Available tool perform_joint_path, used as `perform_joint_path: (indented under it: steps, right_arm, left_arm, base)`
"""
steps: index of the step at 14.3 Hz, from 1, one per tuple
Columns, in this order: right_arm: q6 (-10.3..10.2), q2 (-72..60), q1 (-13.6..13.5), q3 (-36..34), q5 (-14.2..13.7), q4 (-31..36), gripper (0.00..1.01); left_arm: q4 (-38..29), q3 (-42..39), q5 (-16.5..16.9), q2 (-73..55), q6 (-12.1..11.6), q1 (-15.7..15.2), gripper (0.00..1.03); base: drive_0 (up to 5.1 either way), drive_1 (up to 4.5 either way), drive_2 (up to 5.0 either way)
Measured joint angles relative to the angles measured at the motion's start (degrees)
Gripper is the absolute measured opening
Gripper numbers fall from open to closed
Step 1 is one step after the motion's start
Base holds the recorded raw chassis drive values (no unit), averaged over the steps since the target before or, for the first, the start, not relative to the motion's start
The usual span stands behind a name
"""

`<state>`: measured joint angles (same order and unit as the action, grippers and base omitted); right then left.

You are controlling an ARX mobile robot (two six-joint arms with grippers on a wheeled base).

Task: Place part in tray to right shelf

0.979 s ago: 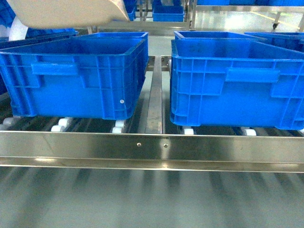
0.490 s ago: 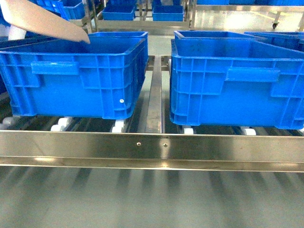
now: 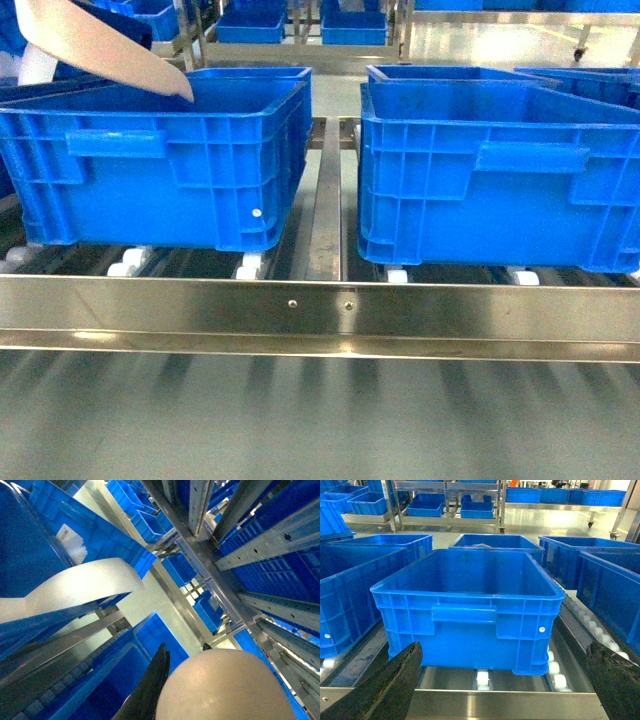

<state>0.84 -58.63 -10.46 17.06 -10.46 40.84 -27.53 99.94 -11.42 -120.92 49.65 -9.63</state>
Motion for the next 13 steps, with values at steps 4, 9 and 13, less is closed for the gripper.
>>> perform_joint_path:
  steps: [4,9,13]
  right_arm:
    - [0.0,0.0,0.0,0.0,0.0,0.0,0.98]
    - [0.0,0.0,0.0,0.0,0.0,0.0,0.98]
    - [0.0,0.0,0.0,0.0,0.0,0.0,0.98]
  left_arm:
    - [-0.4,0.0,0.0,0.0,-4.9,1.7,0.14]
    - [-4.7,-4.3,4.2,2.8,2.1,-0.8,0.14]
    - [-18.1,-23.1,16.3,17.0,13.7,-3.3,0.14]
  base:
    - [0.0,0.0,0.0]
    - [0.0,0.0,0.0]
    - [0.0,0.0,0.0]
